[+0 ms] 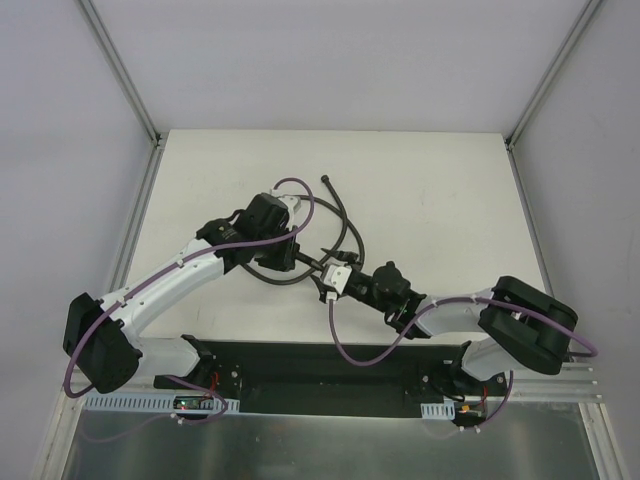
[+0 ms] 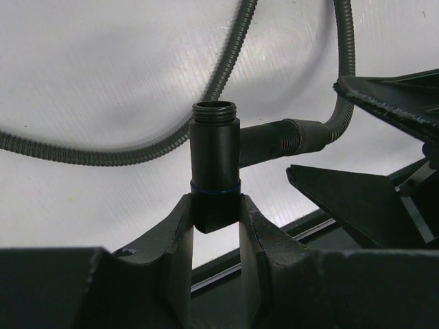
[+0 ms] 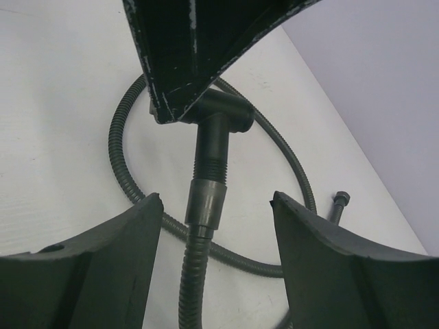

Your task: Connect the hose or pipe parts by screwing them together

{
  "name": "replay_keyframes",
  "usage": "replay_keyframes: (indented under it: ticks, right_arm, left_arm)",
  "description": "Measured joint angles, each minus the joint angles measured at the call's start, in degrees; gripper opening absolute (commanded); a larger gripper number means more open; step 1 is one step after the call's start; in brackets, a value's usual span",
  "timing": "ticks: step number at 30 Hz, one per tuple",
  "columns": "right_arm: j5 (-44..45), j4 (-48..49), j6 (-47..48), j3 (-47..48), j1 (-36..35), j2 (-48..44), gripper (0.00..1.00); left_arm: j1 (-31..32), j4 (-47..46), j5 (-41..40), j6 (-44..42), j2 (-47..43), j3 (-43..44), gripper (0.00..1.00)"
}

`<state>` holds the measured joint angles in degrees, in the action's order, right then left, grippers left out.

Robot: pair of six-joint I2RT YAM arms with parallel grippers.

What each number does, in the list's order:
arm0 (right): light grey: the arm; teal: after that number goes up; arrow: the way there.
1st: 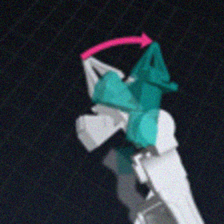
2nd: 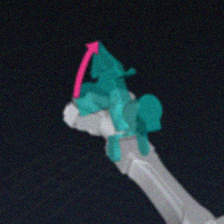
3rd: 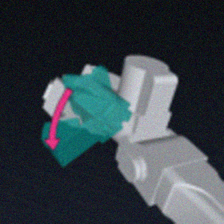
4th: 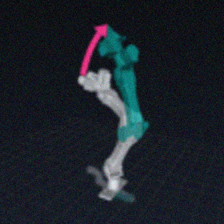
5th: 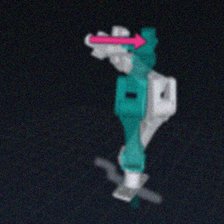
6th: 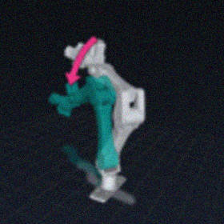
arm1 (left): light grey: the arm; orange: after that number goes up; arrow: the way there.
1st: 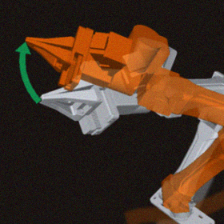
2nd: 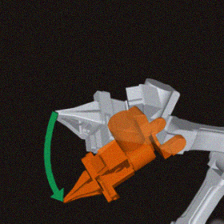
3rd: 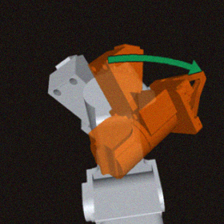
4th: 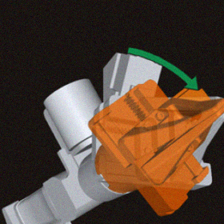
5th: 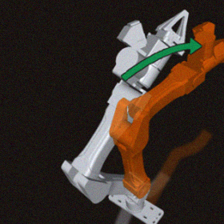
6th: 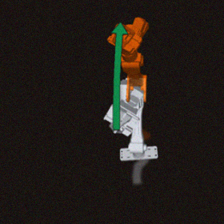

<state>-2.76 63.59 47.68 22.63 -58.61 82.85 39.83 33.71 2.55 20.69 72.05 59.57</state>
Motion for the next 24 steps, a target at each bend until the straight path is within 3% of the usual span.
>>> replay_keyframes:
  ticks: [5,12,20,24]
  right_arm:
    - [0.2,-0.5,0.0,0.9,-0.8,1.9,0.59]
    - [1.3,-1.0,0.2,1.9,-1.4,3.1,0.40]
    - [1.9,-1.0,-0.1,2.9,-1.6,4.0,0.39]
    - [2.0,-1.2,-0.3,3.2,-1.6,4.4,0.31]
  left_arm:
    - [-0.2,0.3,0.2,0.7,0.0,0.2,0.00]
    - [-0.2,1.4,0.3,1.3,0.0,0.3,0.00]
    - [-0.2,1.8,1.9,2.6,0.0,1.2,0.00]
    - [-0.2,1.8,2.3,2.8,0.0,1.2,0.00]
